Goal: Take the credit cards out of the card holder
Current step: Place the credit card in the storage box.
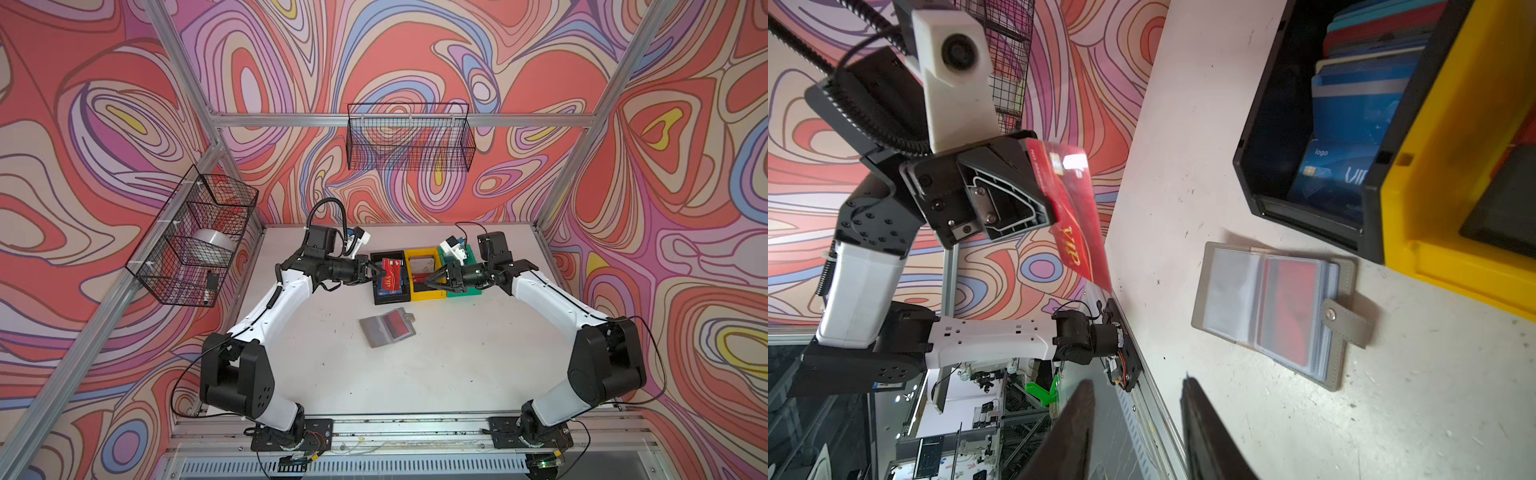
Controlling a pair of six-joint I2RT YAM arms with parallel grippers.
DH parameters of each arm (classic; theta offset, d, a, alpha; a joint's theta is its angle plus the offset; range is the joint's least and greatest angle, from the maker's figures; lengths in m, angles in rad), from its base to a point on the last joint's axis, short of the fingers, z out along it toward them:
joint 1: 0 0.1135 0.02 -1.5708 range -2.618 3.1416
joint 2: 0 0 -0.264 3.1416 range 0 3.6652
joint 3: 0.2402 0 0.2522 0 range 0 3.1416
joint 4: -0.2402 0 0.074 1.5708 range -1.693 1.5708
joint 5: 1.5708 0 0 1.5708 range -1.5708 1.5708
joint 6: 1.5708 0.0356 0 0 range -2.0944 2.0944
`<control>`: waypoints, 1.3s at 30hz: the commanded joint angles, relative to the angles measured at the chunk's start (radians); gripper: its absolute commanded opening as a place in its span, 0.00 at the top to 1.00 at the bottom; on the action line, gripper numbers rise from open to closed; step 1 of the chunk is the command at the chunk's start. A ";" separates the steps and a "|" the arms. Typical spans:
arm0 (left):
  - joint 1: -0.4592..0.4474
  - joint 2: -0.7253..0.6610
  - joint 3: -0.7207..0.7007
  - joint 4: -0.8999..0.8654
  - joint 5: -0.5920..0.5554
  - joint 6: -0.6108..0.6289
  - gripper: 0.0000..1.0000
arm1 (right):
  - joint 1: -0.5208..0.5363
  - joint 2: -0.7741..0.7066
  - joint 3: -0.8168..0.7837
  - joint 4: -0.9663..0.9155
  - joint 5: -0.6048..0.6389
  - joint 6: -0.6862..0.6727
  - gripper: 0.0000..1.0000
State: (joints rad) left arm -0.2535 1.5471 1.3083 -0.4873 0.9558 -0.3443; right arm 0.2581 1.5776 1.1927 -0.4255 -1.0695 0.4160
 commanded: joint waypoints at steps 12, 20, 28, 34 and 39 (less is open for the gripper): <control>0.015 0.303 0.565 -0.613 -0.149 0.603 1.00 | -0.055 -0.015 -0.012 -0.114 0.106 -0.125 0.65; 0.020 0.425 0.788 -0.761 -0.218 0.800 1.00 | -0.057 -0.001 0.031 -0.232 0.289 -0.204 0.67; 0.023 0.594 1.000 -0.884 -0.213 0.944 1.00 | -0.058 0.011 0.054 -0.275 0.328 -0.218 0.67; 0.022 0.686 1.150 -0.973 -0.230 1.056 1.00 | -0.059 0.014 0.045 -0.256 0.353 -0.201 0.68; 0.022 0.721 1.165 -0.966 -0.285 1.136 1.00 | -0.058 0.021 0.047 -0.232 0.367 -0.172 0.69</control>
State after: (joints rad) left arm -0.2356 2.2402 2.4477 -1.3808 0.7002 0.6842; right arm 0.2039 1.5806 1.2285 -0.6773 -0.7246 0.2298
